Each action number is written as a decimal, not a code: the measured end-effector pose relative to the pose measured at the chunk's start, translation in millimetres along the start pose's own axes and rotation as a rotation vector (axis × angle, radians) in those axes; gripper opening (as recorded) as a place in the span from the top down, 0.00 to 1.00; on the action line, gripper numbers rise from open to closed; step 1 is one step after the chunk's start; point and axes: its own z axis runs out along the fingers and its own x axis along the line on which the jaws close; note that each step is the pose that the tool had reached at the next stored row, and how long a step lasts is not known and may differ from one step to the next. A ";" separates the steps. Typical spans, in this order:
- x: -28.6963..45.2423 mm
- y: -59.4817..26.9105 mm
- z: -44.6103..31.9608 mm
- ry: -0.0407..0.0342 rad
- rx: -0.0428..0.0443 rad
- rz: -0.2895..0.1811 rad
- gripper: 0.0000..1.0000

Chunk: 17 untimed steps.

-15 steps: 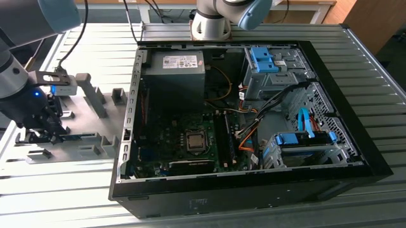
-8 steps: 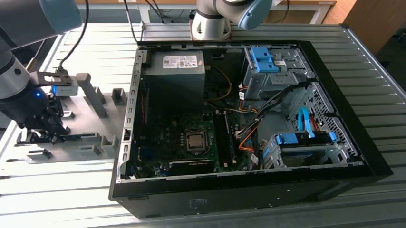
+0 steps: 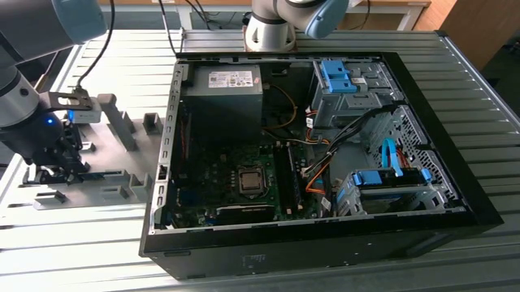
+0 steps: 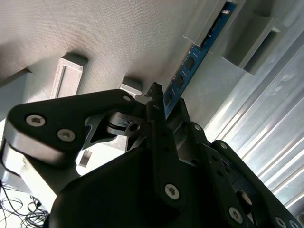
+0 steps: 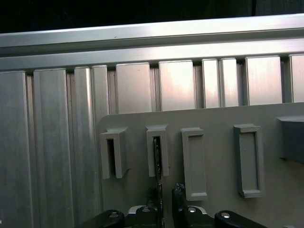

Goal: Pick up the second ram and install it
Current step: 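Pick up the second ram and move it above second insertion slot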

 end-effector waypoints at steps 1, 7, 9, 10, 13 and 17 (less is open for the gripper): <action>0.0 0.0 0.0 0.0000 0.0000 0.000 0.72; 0.0 -0.1 0.1 0.0002 -0.0002 0.000 0.79; 0.0 -0.1 0.1 0.0002 -0.0002 0.000 0.80; 0.0 -0.1 0.2 0.0001 -0.0001 0.000 0.80; 0.0 -0.1 0.3 0.0000 -0.0001 0.000 0.86; 0.7 -0.2 0.5 -0.0006 0.0006 -0.024 0.86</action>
